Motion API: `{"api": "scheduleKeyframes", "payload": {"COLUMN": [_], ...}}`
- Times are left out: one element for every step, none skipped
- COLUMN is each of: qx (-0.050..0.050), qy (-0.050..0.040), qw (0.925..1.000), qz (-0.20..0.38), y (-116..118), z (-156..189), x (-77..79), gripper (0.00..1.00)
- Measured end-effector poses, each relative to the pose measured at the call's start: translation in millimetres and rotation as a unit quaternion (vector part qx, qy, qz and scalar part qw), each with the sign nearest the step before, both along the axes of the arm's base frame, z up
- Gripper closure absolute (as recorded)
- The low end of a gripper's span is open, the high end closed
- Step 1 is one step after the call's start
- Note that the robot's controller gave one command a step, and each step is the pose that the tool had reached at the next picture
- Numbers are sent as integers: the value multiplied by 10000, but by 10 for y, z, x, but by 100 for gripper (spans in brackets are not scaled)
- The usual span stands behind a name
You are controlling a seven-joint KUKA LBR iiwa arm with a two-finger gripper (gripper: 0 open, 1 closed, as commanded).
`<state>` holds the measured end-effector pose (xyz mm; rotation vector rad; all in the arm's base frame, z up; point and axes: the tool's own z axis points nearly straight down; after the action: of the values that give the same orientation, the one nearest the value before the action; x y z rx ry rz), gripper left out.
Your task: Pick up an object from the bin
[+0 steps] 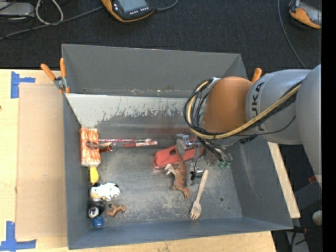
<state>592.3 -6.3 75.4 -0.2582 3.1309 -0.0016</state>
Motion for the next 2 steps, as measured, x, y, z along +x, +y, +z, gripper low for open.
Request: {"api": "scheduleKeyframes", "payload": {"qx": [16, 15], "qy": [-58, -58], "qw": [9983, 9983], "qz": [-579, -576], "y": [-11, -10], "z": [1, 1], "x": [221, 221], "gripper": [100, 100]}}
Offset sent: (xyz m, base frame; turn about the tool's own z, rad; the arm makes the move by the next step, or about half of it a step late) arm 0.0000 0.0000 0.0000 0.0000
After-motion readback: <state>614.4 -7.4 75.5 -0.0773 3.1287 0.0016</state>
